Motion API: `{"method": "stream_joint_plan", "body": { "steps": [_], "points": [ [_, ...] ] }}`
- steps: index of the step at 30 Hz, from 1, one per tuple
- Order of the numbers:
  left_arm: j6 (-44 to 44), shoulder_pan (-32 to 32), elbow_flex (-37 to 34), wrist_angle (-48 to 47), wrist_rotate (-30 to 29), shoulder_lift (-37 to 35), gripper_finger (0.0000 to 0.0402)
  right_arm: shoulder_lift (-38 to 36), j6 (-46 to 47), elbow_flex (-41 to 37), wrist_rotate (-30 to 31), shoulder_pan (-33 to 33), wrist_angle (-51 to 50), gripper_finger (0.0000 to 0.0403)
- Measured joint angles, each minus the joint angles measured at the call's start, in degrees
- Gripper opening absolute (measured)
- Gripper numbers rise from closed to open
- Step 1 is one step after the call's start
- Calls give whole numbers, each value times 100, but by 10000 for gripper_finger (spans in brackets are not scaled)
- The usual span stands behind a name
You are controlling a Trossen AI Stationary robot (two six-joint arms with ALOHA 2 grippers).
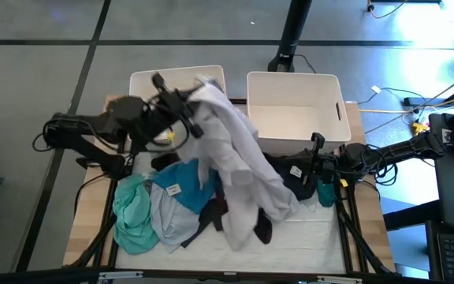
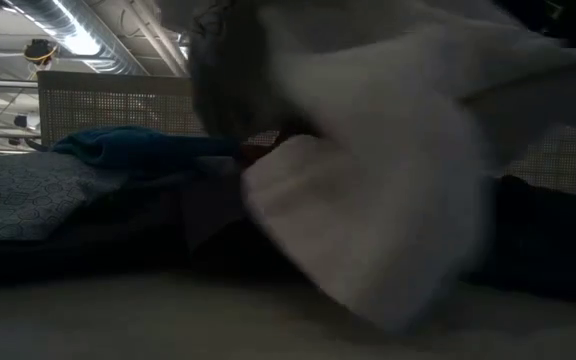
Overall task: Sort clothes
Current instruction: Put the white shirt into the left white bin
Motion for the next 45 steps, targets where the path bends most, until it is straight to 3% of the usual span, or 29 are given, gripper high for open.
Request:
{"method": "stream_joint_plan", "body": {
  "steps": [12,29,40,45],
  "points": [
    [223,1078,0,274,6,-574,4,0,0,0,0,0,4,8],
    [3176,2005,4,3263,73,-658,3,39,-83,0,11,0,9,8],
    [3289,2952,4,4166,1664,-640,3,149,-381,0,470,0,-7,8],
    [3275,3623,4,4212,1885,-636,8,270,-484,0,470,0,66,8]
  ]
}}
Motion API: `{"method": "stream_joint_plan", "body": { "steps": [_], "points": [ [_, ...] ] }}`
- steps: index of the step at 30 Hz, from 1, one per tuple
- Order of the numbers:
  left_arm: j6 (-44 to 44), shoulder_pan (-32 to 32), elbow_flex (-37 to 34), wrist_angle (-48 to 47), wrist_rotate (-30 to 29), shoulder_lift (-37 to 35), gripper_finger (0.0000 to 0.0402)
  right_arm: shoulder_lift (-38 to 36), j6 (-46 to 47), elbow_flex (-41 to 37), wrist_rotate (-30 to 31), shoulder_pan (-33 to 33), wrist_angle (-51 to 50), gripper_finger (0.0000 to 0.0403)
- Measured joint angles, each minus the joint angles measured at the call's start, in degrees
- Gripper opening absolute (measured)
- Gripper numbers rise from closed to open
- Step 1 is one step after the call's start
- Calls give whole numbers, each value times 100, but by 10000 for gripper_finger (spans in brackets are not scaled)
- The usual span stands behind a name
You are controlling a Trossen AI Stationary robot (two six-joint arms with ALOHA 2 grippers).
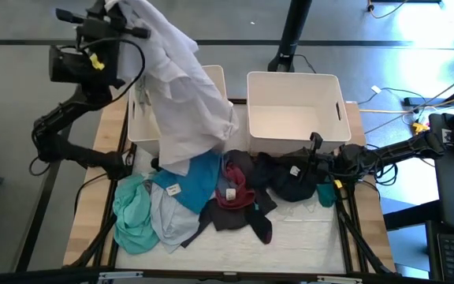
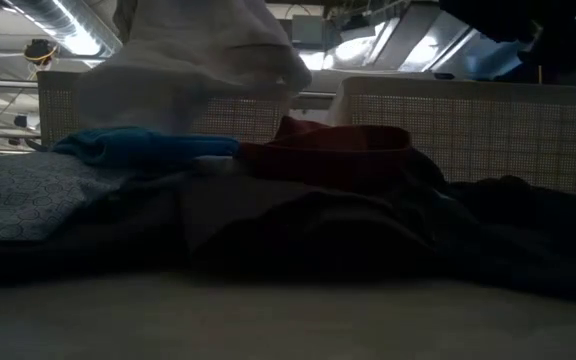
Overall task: Sort clothes
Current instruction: Put the white shirt into the left white bin
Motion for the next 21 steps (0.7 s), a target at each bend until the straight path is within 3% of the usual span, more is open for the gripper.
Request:
{"method": "stream_joint_plan", "body": {
  "steps": [4,14,21],
  "points": [
    [-449,467,0,-378,8,17,7,131,-156,0,0,0,268,8],
    [-1343,1250,0,-2999,47,267,9,432,-285,0,3,0,474,8],
    [-2836,1493,-198,-4437,54,448,7,569,-281,0,2,0,524,8]
  ]
}}
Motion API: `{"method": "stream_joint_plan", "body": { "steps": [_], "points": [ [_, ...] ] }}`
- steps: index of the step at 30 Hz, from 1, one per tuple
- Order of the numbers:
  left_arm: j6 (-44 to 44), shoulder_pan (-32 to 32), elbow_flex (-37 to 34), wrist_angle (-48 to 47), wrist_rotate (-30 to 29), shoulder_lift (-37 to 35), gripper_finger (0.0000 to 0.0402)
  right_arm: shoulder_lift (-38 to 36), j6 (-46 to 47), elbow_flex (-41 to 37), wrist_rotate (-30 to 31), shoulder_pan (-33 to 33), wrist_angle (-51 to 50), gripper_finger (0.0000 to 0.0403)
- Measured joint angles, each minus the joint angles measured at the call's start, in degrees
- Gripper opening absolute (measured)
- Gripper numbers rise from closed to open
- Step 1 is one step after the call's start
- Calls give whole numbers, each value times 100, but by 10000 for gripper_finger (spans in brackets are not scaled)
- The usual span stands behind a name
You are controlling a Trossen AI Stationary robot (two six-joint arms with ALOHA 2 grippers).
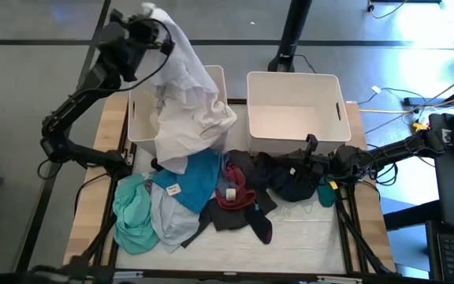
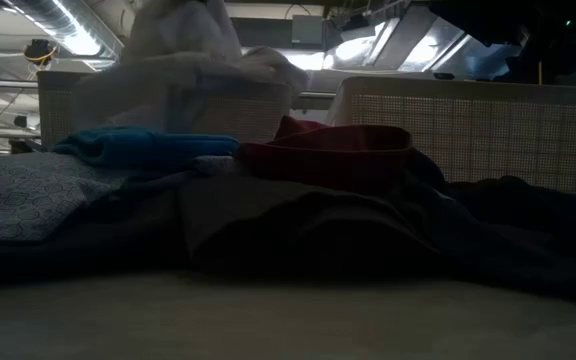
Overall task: Sort clothes
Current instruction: Put the white shirt into the left white bin
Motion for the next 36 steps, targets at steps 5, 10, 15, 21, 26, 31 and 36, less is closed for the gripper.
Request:
{"method": "stream_joint_plan", "body": {
  "steps": [5,10,15,21,26,31,36],
  "points": [
    [-336,10,-248,-582,6,142,11,0,4,0,0,0,-2,8],
    [-1356,3,-591,-1436,530,153,12,0,8,0,0,-2,2,8],
    [-1930,-3,-1222,-1954,747,159,12,0,14,0,0,-1,-5,8],
    [-2520,1,-1977,-2004,891,163,13,0,15,0,0,-2,29,8],
    [-3026,-1,-2308,-2041,1352,164,13,-2,15,0,0,-2,100,8],
    [-3192,1,-2355,-2138,1384,164,28,-1,15,0,-12,0,146,8],
    [-3144,1,-2355,-2393,1392,162,89,0,15,0,-15,0,146,8]
  ]
}}
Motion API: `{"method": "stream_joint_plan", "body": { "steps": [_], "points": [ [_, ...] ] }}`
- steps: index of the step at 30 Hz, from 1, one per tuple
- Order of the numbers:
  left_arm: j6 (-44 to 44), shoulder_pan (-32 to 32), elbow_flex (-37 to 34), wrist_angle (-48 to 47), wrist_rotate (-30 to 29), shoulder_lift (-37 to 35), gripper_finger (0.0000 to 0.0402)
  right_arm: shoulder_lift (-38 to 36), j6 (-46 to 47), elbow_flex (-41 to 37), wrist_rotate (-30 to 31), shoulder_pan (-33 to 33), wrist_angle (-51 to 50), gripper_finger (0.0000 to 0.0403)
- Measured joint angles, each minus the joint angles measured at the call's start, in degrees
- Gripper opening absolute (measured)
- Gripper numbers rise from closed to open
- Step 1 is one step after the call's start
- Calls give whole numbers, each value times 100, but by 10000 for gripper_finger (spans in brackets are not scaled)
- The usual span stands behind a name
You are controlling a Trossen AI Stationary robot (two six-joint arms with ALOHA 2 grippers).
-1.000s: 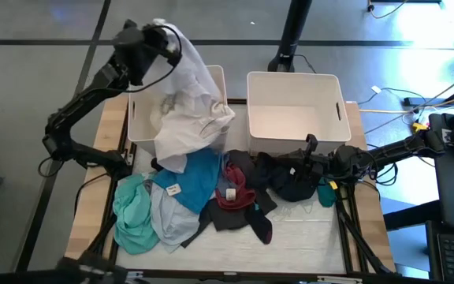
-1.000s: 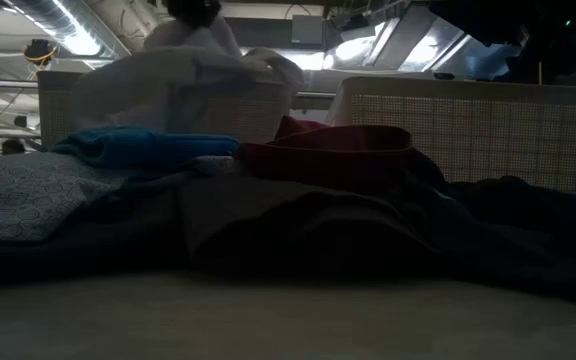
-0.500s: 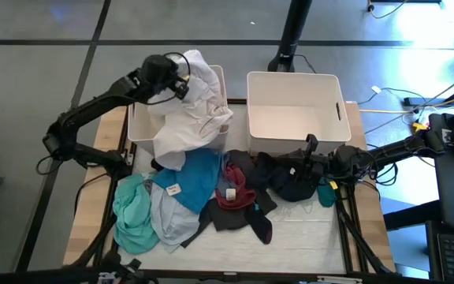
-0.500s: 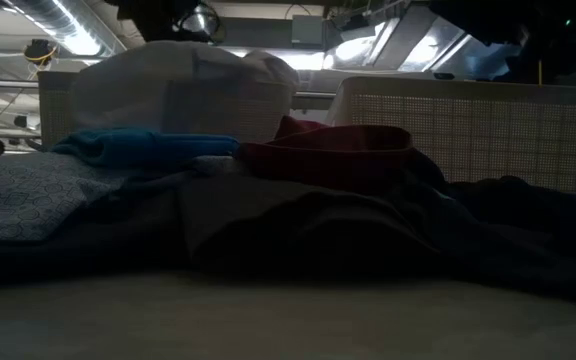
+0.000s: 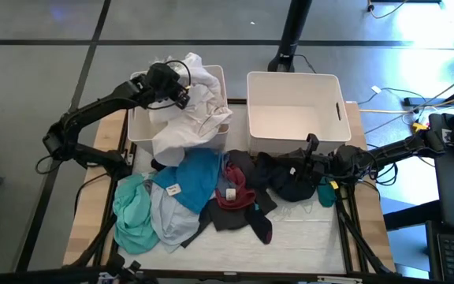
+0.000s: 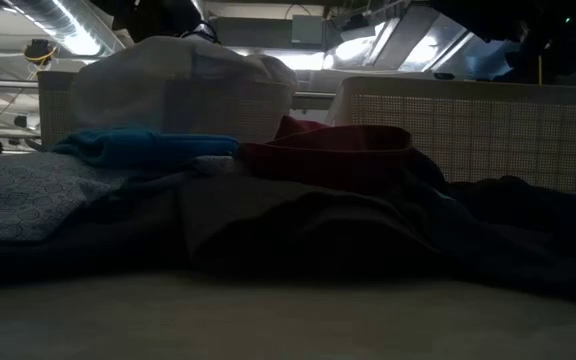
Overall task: Sort clothes
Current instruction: Put the white shirt into the left white bin
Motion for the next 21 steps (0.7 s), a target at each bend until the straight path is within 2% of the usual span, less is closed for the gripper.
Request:
{"method": "stream_joint_plan", "body": {
  "steps": [3,9,13,17,21],
  "points": [
    [-13,0,154,-211,2,8,132,-1,0,0,-2,0,0,8],
    [-303,-195,1248,-1281,3,-90,183,0,0,0,-2,0,0,8],
    [-442,-555,1792,-1423,82,-300,188,0,-2,0,-4,0,10,8],
    [-405,-1058,1845,-1164,542,-517,185,-2,0,0,-4,0,126,8],
    [-528,-1654,1840,-1494,1083,-556,185,0,0,0,-6,0,125,8]
  ]
}}
